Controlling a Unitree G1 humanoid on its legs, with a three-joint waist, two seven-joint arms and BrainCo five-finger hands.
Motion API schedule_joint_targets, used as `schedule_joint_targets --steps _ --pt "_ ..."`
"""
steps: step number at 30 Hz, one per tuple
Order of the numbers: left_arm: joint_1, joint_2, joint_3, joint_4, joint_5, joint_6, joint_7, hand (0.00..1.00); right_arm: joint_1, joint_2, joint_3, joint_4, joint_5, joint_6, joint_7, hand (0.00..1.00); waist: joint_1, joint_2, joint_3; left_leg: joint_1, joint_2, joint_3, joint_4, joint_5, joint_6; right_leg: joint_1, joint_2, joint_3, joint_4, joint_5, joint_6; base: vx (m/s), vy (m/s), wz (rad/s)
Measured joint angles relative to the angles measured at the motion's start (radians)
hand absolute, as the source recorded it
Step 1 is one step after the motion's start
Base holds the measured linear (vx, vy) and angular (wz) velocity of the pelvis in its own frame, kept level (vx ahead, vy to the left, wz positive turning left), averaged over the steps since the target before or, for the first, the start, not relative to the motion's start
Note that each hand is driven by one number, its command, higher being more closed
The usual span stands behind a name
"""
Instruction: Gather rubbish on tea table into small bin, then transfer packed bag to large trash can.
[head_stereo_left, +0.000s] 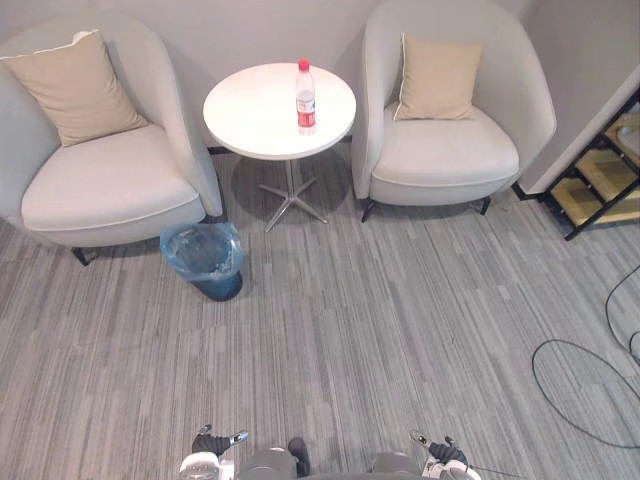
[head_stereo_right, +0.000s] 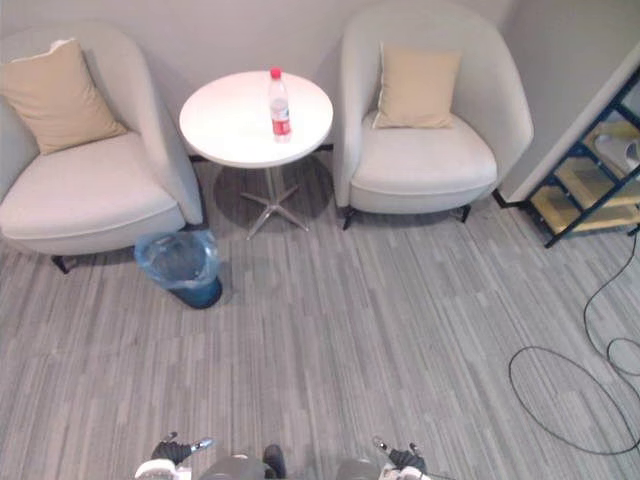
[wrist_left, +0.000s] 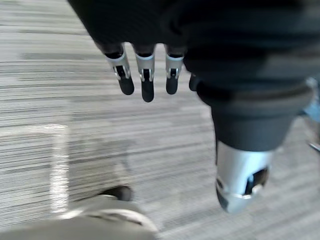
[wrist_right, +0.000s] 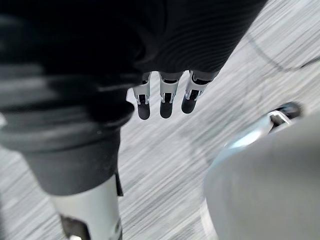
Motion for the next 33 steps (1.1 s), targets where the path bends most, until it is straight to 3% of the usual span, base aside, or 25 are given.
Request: schedule_joint_targets --steps 2,3,4,5,6,7,8,9,11,12,13,14,15,18,20,22,23,24,26,27,28,29,31,32,33 --pt "-0.008 -0.019 0.0 0.0 -0.001 -0.001 0.0 0.0 -0.005 0.0 0.001 -0.014 -0.01 0.001 0.0 0.0 -0.011 0.004 0.005 0.063 0.007 -0.004 -0.03 0.0 0.0 -0.045 -0.013 -0.058 -0.047 -0.037 -0.066 0.34 -0.061 0.16" --pt "-0.016 -0.043 0.0 0.001 -0.007 -0.003 -0.002 0.0 -0.008 0.002 0.001 -0.029 -0.025 0.001 0.004 0.0 -0.022 0.005 0.006 0.089 0.019 -0.011 -0.039 0.0 0.0 -0.089 -0.01 -0.089 -0.152 -0.048 -0.088 0.3 -0.102 0.25" --pt "-0.018 -0.05 -0.001 0.001 -0.009 -0.003 -0.002 0.0 -0.01 0.002 0.001 -0.032 -0.027 0.001 0.005 0.0 -0.025 0.006 0.007 0.092 0.024 -0.015 -0.04 0.0 0.0 -0.101 -0.007 -0.095 -0.188 -0.047 -0.089 0.3 -0.162 0.33" --pt "-0.023 -0.067 -0.001 0.002 -0.012 -0.003 -0.002 0.0 -0.022 0.001 0.001 -0.032 -0.028 0.001 0.005 0.0 -0.032 0.007 0.01 0.098 0.041 -0.037 -0.04 -0.002 -0.002 -0.137 0.016 -0.091 -0.333 -0.016 -0.106 0.31 -0.237 0.46" --pt "-0.029 -0.063 0.0 0.001 -0.012 -0.005 -0.003 0.0 -0.024 0.002 0.001 -0.029 -0.03 0.001 0.005 0.0 -0.037 -0.002 0.013 0.107 0.044 -0.061 -0.04 -0.017 -0.028 -0.132 0.039 -0.064 -0.525 0.099 -0.11 0.31 -0.237 0.51" --pt "-0.028 -0.061 0.0 0.001 -0.014 -0.005 -0.003 0.0 -0.022 0.002 0.001 -0.025 -0.031 0.001 0.004 0.0 -0.038 -0.009 0.013 0.114 0.039 -0.069 -0.04 -0.024 -0.04 -0.127 0.039 -0.046 -0.588 0.155 -0.116 0.4 -0.308 0.48" --pt "-0.041 -0.077 0.019 0.018 -0.017 -0.007 -0.001 0.0 -0.031 -0.01 -0.011 -0.01 -0.026 0.0 0.006 0.0 -0.036 0.0 0.028 0.15 0.059 -0.102 -0.044 -0.072 -0.098 -0.129 0.057 -0.035 -0.578 0.228 -0.144 0.31 -0.241 0.21" --pt "-0.041 -0.099 0.05 0.023 -0.017 -0.006 -0.003 0.0 -0.039 -0.036 -0.01 0.001 -0.034 0.001 0.004 0.0 -0.034 0.031 0.026 0.158 0.085 -0.102 -0.041 -0.076 -0.105 -0.129 0.075 -0.046 -0.554 0.176 -0.151 0.38 -0.293 0.12" --pt "-0.039 -0.122 0.08 0.022 -0.017 -0.005 -0.002 0.0 -0.042 -0.043 -0.017 0.006 -0.027 0.001 0.005 0.0 -0.033 0.053 0.025 0.148 0.105 -0.102 -0.005 -0.076 -0.105 -0.13 0.083 -0.066 -0.536 0.13 -0.154 0.24 -0.19 0.12" --pt "-0.04 -0.126 0.091 0.02 -0.017 -0.004 -0.002 0.0 -0.041 -0.042 -0.023 0.006 -0.023 0.001 0.002 0.0 -0.036 0.058 0.023 0.099 0.123 -0.113 0.098 -0.076 -0.106 -0.113 0.086 -0.084 -0.542 0.11 -0.164 0.28 -0.246 0.44" --pt "-0.042 -0.132 0.103 0.006 -0.018 -0.003 -0.002 0.0 -0.034 -0.043 -0.022 0.003 -0.019 0.001 -0.003 0.0 -0.037 0.062 0.025 0.011 0.159 -0.121 0.304 -0.069 -0.122 -0.061 0.095 -0.107 -0.573 0.094 -0.171 0.26 -0.248 0.45" --pt "-0.041 -0.133 0.113 -0.004 -0.018 -0.004 -0.002 0.0 -0.031 -0.043 -0.021 0.003 -0.015 0.001 -0.004 0.0 -0.036 0.063 0.026 -0.014 0.173 -0.12 0.374 -0.058 -0.138 -0.042 0.099 -0.115 -0.584 0.09 -0.174 0.4 -0.292 0.65" --pt "-0.039 -0.147 0.142 -0.041 -0.019 -0.005 -0.002 0.0 -0.012 -0.044 0.007 -0.014 -0.006 0.002 -0.01 0.0 -0.028 0.06 0.037 -0.128 0.25 -0.092 0.651 -0.044 -0.163 0.055 0.116 -0.154 -0.631 0.065 -0.201 0.3 -0.188 0.46" --pt "-0.039 -0.154 0.145 -0.078 -0.02 -0.01 -0.003 0.0 0.005 -0.027 0.047 -0.034 0.006 0.001 -0.012 0.0 -0.017 0.046 0.042 -0.224 0.281 -0.013 0.744 -0.065 -0.132 0.147 0.108 -0.185 -0.676 0.038 -0.205 0.27 -0.114 0.37" --pt "-0.042 -0.158 0.124 -0.09 -0.02 -0.013 -0.003 0.0 0.003 -0.026 0.045 -0.033 0.007 0.002 -0.012 0.0 -0.008 0.047 0.04 -0.292 0.259 0.051 0.616 -0.079 -0.111 0.2 0.092 -0.203 -0.724 0.034 -0.184 0.3 0.009 0.17" --pt "-0.05 -0.158 0.111 -0.087 -0.02 -0.013 -0.003 0.0 -0.004 -0.026 0.038 -0.031 0.007 0.002 -0.012 0.0 -0.002 0.046 0.04 -0.317 0.19 0.048 0.389 -0.061 -0.106 0.235 0.069 -0.202 -0.744 0.033 -0.173 0.37 0.1 -0.03" --pt "-0.053 -0.159 0.101 -0.084 -0.02 -0.012 -0.003 0.0 -0.001 -0.027 0.037 -0.024 0.007 0.002 -0.013 0.0 0.001 0.046 0.04 -0.313 0.139 0.036 0.209 0.003 -0.106 0.26 0.053 -0.198 -0.762 0.022 -0.154 0.43 0.162 -0.19" --pt "-0.061 -0.154 0.078 -0.073 -0.019 -0.012 -0.003 0.0 -0.002 -0.03 0.037 -0.003 0.006 0.003 -0.013 0.0 0.015 0.044 0.04 -0.292 0.088 -0.011 0.067 0.168 -0.11 0.293 0.043 -0.178 -0.788 0.012 -0.127 0.44 0.179 -0.27" --pt "-0.072 -0.137 0.06 -0.051 -0.018 -0.011 -0.003 0.0 -0.001 -0.021 0.038 0.021 0.005 0.007 -0.011 0.0 0.017 0.013 0.018 -0.265 0.04 -0.002 0.05 0.155 -0.06 0.323 0.014 -0.132 -0.834 0.024 -0.107 0.6 0.212 -0.03" --pt "-0.082 -0.119 0.05 -0.039 -0.018 -0.01 -0.003 0.0 -0.006 -0.008 0.038 0.024 0.005 0.007 -0.009 0.0 0.012 -0.009 0.02 -0.281 0.032 0.008 0.114 0.106 -0.039 0.33 -0.007 -0.101 -0.823 0.031 -0.096 0.61 0.219 0.15" --pt "-0.083 -0.117 0.048 -0.038 -0.018 -0.01 -0.003 0.0 -0.006 -0.005 0.037 0.026 0.005 0.008 -0.009 0.0 0.013 -0.014 0.017 -0.282 0.032 0.011 0.13 0.088 -0.036 0.328 -0.013 -0.092 -0.81 0.031 -0.095 0.46 0.195 -0.13" --pt "-0.084 -0.109 0.047 -0.034 -0.019 -0.01 -0.003 0.0 -0.007 0.003 0.037 0.026 0.004 0.01 -0.005 0.0 0.02 -0.022 0.012 -0.255 0.032 0.031 0.152 0.043 -0.032 0.307 -0.015 -0.053 -0.734 0.031 -0.095 0.41 0.176 -0.5" --pt "-0.083 -0.101 0.044 -0.014 -0.019 -0.01 -0.003 0.0 -0.019 -0.001 0.037 0.028 0.003 0.008 0.001 0.0 0.028 -0.021 0.01 -0.188 0.032 0.062 0.124 0.013 -0.027 0.222 -0.022 -0.013 -0.505 0.048 -0.054 0.33 0.144 -0.53" --pt "-0.083 -0.093 0.031 0.001 -0.019 -0.009 -0.002 0.0 -0.026 -0.003 0.035 0.03 0.003 0.006 0.002 0.0 0.023 -0.02 0.011 -0.141 0.029 0.068 0.092 0.007 -0.018 0.162 -0.031 -0.008 -0.359 0.068 -0.017 0.36 0.131 -0.28" --pt "-0.084 -0.078 -0.004 0.031 -0.02 -0.001 -0.002 0.0 -0.026 -0.012 0.033 0.034 0.003 0.005 0.004 0.0 0.009 -0.009 0.017 -0.044 0.027 0.053 0.032 -0.004 -0.019 0.095 -0.032 -0.039 -0.173 0.024 -0.038 0.36 0.111 -0.17"
